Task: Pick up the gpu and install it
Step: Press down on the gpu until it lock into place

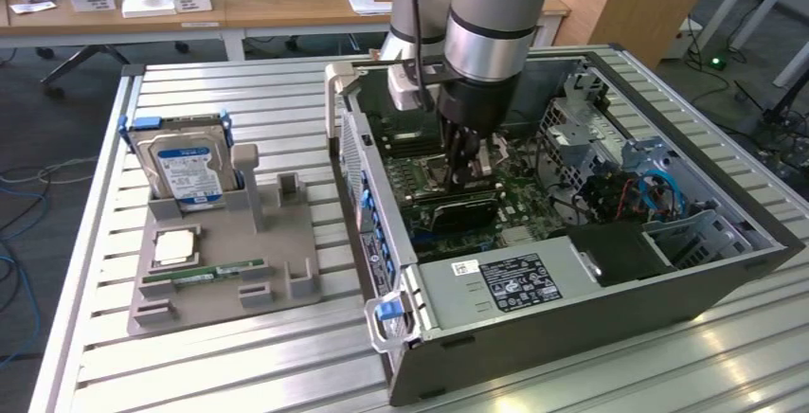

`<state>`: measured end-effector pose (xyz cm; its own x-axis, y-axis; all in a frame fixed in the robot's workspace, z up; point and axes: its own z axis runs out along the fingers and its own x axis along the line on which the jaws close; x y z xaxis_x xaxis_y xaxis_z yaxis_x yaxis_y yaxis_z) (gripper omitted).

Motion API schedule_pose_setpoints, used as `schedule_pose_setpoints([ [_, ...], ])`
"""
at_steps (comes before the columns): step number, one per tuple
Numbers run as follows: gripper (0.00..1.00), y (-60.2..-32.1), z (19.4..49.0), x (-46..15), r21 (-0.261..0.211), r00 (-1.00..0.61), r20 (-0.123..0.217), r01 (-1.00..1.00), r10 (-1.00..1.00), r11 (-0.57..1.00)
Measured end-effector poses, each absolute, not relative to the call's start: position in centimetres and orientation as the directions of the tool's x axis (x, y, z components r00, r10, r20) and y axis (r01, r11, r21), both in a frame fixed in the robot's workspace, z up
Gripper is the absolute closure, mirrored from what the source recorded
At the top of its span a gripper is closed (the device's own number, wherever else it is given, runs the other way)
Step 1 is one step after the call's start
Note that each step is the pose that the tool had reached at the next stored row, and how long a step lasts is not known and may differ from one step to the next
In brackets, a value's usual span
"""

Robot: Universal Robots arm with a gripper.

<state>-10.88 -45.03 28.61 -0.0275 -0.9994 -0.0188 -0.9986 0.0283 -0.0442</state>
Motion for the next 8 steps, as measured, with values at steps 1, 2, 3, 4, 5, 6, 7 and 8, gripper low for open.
schedule_pose_setpoints([
  [1, 0.89, -45.0, 28.8, -10.8, -0.044, -0.027, -0.019, -0.999, -0.999, 0.028],
  [2, 0.89, -45.0, 29.0, -10.8, -0.044, -0.027, -0.019, -0.999, -0.999, 0.028],
  [3, 0.89, -45.0, 29.3, -10.8, -0.044, -0.027, -0.019, -0.999, -0.999, 0.028],
  [4, 0.89, -45.0, 29.5, -10.8, -0.044, -0.027, -0.019, -0.999, -0.999, 0.028],
  [5, 0.89, -45.0, 29.7, -10.8, -0.044, -0.028, -0.019, -0.999, -0.999, 0.028],
  [6, 0.89, -45.0, 30.0, -10.8, -0.044, -0.027, -0.019, -0.999, -0.999, 0.028],
  [7, 0.89, -45.0, 30.3, -10.7, -0.044, -0.027, -0.019, -0.999, -0.999, 0.028],
  [8, 0.89, -45.0, 30.7, -10.7, -0.044, -0.027, -0.019, -0.999, -0.999, 0.028],
])
